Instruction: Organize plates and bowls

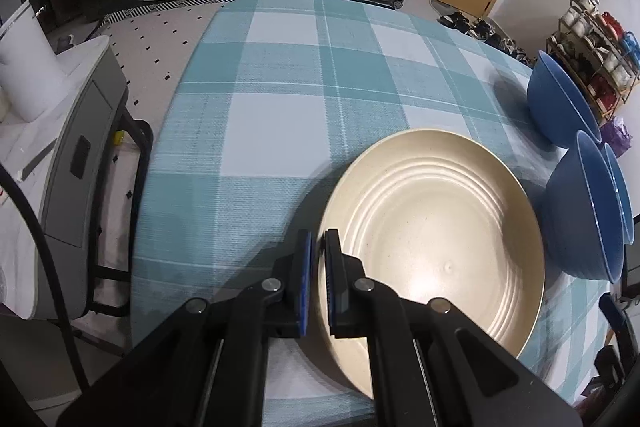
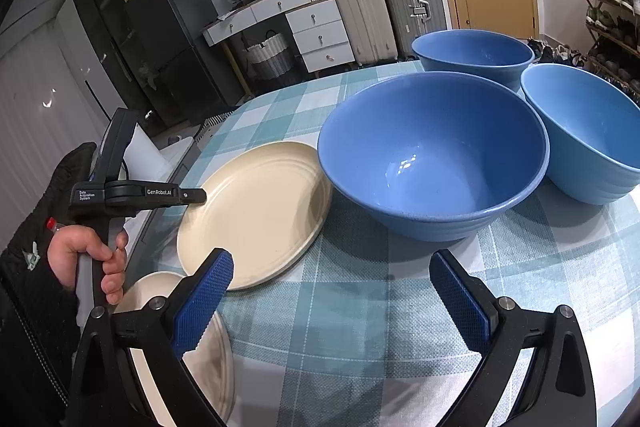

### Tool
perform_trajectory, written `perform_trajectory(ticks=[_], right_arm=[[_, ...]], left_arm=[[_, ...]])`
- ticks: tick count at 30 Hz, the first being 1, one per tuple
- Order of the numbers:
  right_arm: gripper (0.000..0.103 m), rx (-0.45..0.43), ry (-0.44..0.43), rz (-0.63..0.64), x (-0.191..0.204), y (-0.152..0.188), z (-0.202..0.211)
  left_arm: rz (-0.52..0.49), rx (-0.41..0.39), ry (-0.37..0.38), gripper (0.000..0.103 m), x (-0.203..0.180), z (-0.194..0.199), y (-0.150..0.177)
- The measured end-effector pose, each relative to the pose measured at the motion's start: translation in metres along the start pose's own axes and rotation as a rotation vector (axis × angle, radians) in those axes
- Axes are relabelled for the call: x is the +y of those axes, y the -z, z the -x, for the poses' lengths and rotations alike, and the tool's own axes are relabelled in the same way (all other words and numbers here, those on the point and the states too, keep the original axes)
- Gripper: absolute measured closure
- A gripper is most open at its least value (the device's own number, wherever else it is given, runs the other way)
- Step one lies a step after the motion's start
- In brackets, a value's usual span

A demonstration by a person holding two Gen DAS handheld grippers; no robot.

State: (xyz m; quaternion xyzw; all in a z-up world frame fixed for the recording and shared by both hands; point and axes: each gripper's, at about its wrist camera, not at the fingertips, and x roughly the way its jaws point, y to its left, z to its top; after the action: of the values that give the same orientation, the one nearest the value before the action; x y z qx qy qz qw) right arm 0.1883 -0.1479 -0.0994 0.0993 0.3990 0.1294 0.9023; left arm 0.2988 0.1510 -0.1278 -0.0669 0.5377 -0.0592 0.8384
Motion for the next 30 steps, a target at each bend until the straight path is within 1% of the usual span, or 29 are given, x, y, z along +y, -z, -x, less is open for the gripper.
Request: perform_trajectory(ticks=[6,10,14,21,26,30], right_arm=[[0.003,0.001,0.002,0.016,0.003,0.001,-0.001],[0.003,0.016,-0.01,-0.003,-0.001,0.002,-0.004],[0.003,0.003,-0.008,0.008,0.0,0.001,-0.002],[0.003,0.009,-0.019,0.007,0.0,0.005,-0.003],[0.003,-0.02,-0.014,0.042,0.007,0.006,0.004],[0.003,-0.026,-0.022,0.061,0.012,0.005,0.007]], left_arm=[[0.021,0.0,-0.028,0.099,0.015,0.004,0.001],[0.017,0.004,-0.049,0.099,0.023,0.005,0.003],[0.008,-0.011,-0.098,0.099,0.028,0.01,0.009],[0.031,-0.022,-0.11,0.099,0.04,0.016,0.018],[0.035,-0.017,-0.119,0.099,0.045,0.019,0.022],[0.043,-0.016,-0.12,0.099,0.051,0.021,0.025]])
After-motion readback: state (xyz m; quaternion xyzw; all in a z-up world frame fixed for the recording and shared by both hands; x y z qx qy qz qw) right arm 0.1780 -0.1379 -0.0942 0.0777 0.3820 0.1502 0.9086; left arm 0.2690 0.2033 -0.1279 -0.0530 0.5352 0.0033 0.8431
